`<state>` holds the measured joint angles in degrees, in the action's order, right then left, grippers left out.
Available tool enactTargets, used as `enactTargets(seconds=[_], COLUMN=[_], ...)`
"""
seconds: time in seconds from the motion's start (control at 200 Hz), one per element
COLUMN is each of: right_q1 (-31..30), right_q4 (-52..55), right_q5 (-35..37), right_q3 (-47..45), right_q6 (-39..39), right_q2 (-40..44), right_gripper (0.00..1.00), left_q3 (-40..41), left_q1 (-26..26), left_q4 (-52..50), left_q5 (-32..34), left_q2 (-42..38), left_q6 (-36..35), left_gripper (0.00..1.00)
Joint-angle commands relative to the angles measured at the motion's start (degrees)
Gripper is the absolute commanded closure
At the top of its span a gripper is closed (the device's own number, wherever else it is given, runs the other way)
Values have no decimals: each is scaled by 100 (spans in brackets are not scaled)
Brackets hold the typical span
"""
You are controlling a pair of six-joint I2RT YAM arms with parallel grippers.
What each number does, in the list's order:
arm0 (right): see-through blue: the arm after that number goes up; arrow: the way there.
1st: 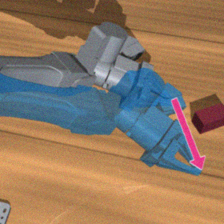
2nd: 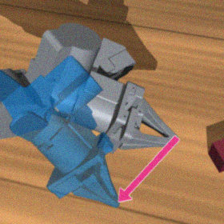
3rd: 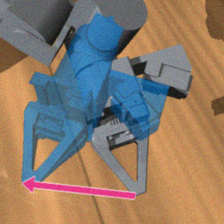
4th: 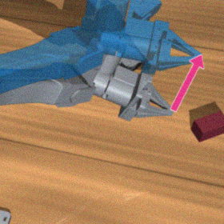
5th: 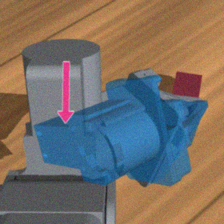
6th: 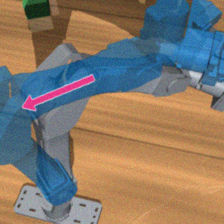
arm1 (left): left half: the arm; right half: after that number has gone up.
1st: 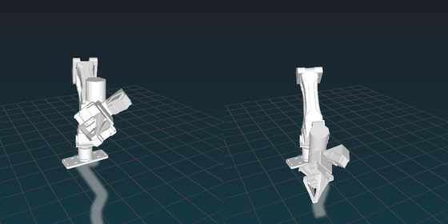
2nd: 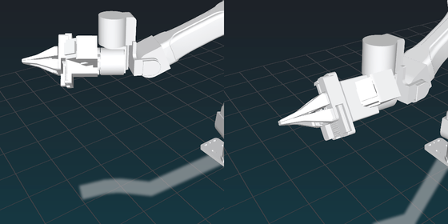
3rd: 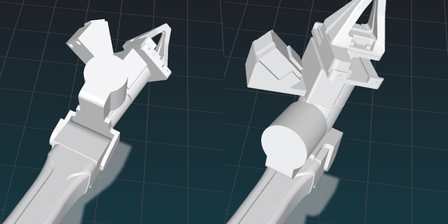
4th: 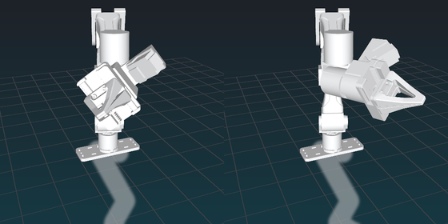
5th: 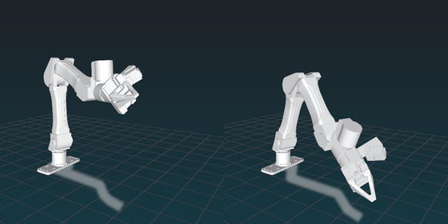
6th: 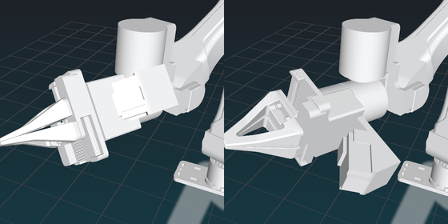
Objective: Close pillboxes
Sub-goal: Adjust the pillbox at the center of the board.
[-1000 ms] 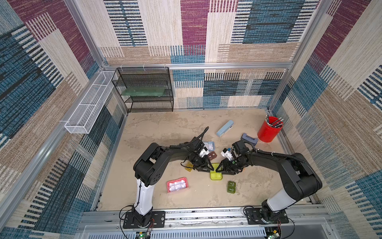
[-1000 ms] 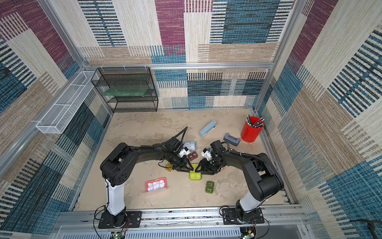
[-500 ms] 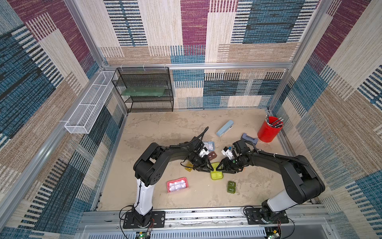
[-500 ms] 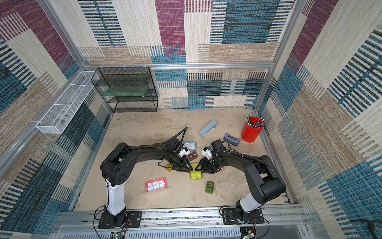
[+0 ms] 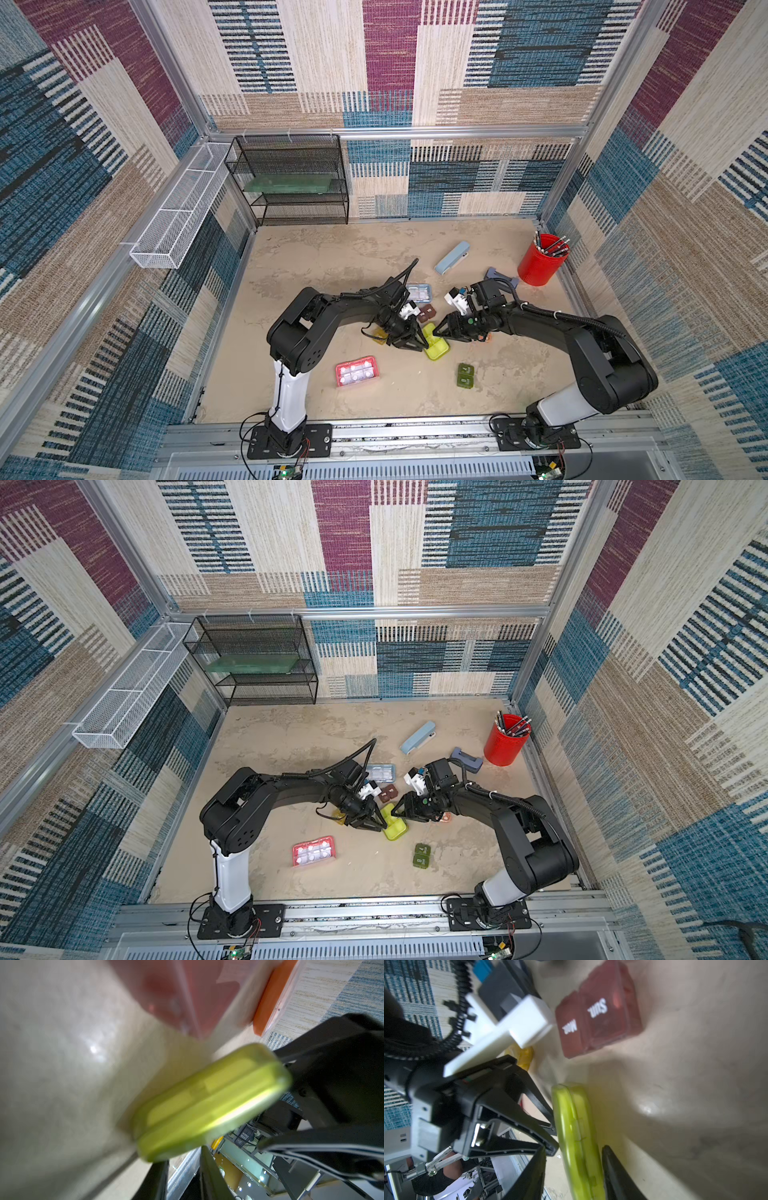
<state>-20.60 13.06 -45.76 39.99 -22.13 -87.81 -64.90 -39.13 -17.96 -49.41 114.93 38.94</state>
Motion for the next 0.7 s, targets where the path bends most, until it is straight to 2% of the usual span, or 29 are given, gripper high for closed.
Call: enactTargets(seconds=[0.0,0.145,0.25,0.431,0.696], right_q1=[-85,-144,-190,-163,-172], right_q4=[-492,-425,-158,263,518], right_q5=[-1107,-1230,-1047,-501,-230], right_q3=[27,13,77,102,75], right_q6=[22,98,235,335,383], right_q2=[54,-65,-186,-226,-62], right_gripper=[54,54,54,38,34], left_q3=[55,72,109,154,8], left_q1=[-30,-33,-31,-31,-33], left_q4=[27,63,88,73,-21], left_q5=[1074,1061,1039,1043,1019], left_q2=[134,134,126,77,11], left_q6=[123,121,114,79,40], left_gripper=[73,73,74,74,74])
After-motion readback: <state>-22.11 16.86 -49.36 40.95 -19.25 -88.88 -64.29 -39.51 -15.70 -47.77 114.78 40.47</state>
